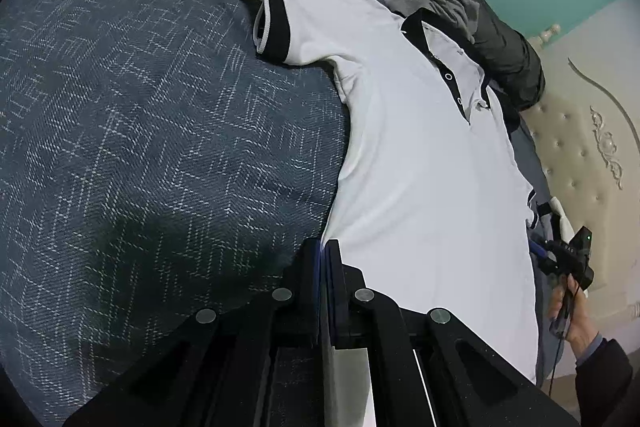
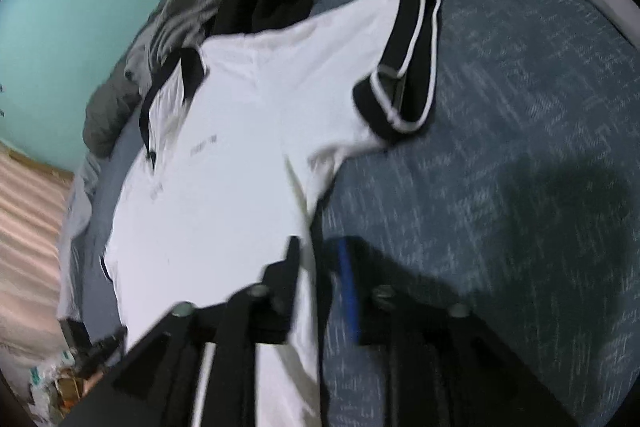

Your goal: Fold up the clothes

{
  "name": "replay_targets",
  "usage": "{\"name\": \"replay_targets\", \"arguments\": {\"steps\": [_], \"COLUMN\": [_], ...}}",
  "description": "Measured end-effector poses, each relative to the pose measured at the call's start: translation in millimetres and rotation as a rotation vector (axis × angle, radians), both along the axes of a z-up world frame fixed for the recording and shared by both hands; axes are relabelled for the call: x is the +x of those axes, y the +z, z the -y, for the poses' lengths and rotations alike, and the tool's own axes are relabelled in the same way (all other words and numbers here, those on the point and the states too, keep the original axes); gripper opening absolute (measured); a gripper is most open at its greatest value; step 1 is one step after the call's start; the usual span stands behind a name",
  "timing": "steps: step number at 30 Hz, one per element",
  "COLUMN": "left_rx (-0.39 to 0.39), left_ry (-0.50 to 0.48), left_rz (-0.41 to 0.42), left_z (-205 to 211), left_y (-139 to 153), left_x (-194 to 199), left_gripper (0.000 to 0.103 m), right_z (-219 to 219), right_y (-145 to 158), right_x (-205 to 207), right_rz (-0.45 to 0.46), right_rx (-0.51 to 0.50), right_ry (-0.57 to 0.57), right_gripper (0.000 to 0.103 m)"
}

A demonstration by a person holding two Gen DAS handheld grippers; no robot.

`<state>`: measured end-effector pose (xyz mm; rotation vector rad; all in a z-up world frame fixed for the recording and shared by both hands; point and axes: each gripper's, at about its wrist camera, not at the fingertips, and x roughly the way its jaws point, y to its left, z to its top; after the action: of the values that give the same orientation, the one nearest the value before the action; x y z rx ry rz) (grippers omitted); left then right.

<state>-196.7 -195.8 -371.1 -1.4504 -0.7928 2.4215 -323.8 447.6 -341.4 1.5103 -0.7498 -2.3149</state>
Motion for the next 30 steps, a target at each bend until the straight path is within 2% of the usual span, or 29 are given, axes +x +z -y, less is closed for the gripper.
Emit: {"name": "replay_targets", "arguments": {"steps": [8, 9, 10, 13, 15, 25, 30], "left_rx": [0.001, -0.002, -0.003, 0.008, 0.009, -0.005, -0.004], "left_ry": [0.001, -0.002, -0.003, -0.003, -0.006, -0.008, -0.015], "left_rz": [-0.022, -0.022, -0.022, -0.02, -0.021, -0.019, -0.019], "left_z": [-0.9, -1.2, -1.1, 0.5, -12.0, -8.2, -13.4], "left_y": [-4.0, -3.7, -3.7, -4.5, -8.8, -6.8, -9.5], "left_x": [2.8, 2.9, 2.9, 2.6, -9.2, -4.7, -13.1], "left_gripper": [0.003, 0.003, 0.003, 0.003, 0.003, 0.003, 0.003], "right_z": [-7.2, -5.2, -2.3, 6.4, 8.8, 15.9, 14.7], "right_y": [-6.3, -5.9, -5.8, -6.8, -6.3, -2.1, 0.6], "right_x": [-23.0, -24.3, -26.2, -37.2, -42.0, -61.6, -59.4], "right_rz": [-0.02, -0.024, -0.026, -0.028, -0.035, -0.074, -0.065], "right_rx": [-0.085, -0.086, -0.084, -0.049, -0.018, 0.145, 0.173], "right_ry": [-0.093, -0.092, -0.08, -0.07, -0.062, -0.014, 0.005], "right_gripper": [0.028, 0.024, 0.014, 0.005, 0.005, 0.004, 0.004]}}
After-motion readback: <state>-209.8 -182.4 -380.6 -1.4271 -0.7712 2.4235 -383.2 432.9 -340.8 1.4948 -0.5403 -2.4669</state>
